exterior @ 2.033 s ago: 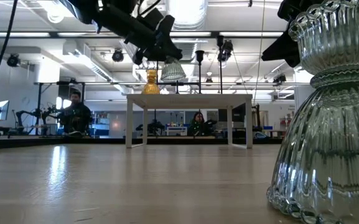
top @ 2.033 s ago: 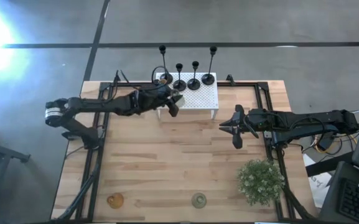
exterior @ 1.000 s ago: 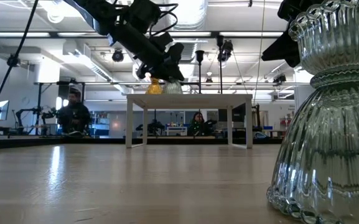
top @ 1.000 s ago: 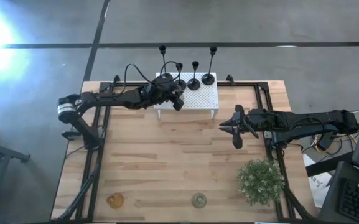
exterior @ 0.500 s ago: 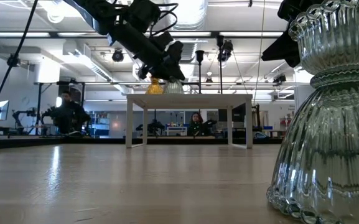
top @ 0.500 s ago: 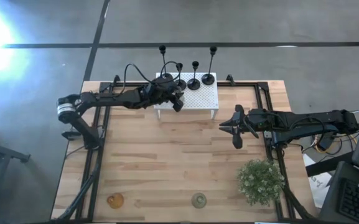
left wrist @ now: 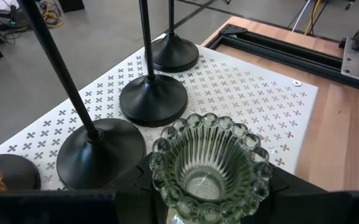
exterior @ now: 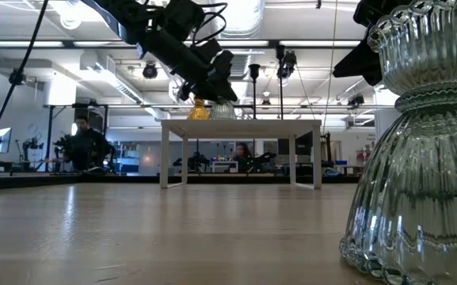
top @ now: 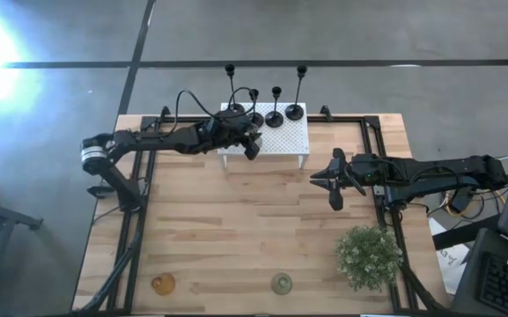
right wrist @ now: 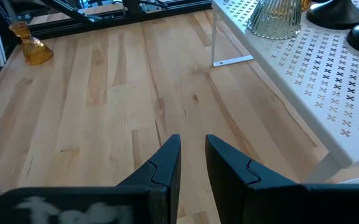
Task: Pick & Place candle stick holders
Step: Put the left green glass candle holder on the shelf, then put the green glass candle holder on the shelf
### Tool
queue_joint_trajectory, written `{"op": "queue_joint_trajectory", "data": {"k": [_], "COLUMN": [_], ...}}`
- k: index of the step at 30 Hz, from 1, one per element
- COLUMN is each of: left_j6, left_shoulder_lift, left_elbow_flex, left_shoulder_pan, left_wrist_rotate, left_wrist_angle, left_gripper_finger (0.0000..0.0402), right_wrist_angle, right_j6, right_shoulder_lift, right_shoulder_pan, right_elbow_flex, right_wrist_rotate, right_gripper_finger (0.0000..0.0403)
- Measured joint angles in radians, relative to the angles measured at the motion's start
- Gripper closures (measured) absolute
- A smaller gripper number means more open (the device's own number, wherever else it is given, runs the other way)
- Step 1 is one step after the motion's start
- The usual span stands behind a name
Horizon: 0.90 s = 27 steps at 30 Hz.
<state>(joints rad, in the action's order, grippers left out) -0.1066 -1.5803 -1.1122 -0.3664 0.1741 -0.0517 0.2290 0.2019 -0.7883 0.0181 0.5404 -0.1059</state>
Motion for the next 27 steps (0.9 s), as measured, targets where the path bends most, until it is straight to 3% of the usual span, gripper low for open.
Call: {"op": "queue_joint_trajectory", "data": {"k": [5,15,27], "left_j6": [0.000,-0.001,-0.025], "left_shoulder_lift": [-0.001,0.021,0.220], "left_elbow_flex": [0.002,-0.004,0.000], "left_shoulder_pan": [0.000,0.001,0.016], "left_wrist_rotate": [0.000,0.001,0.003], "left_wrist_angle": [0.003,0.004,0.178], "left_gripper_finger": [0.0242,0.0150,0.0142], "right_wrist_angle": [0.000,0.000,0.000], "right_j6": [0.000,0.000,0.000], "right_shoulder_lift": [0.000,0.000,0.000], "right_shoulder_pan": [0.000,0.000,0.000], "right_elbow_flex": [0.000,0.000,0.000], "right_wrist_rotate": [0.000,0.000,0.000], "right_gripper_finger": [0.0335,0.0335,0.0335]}}
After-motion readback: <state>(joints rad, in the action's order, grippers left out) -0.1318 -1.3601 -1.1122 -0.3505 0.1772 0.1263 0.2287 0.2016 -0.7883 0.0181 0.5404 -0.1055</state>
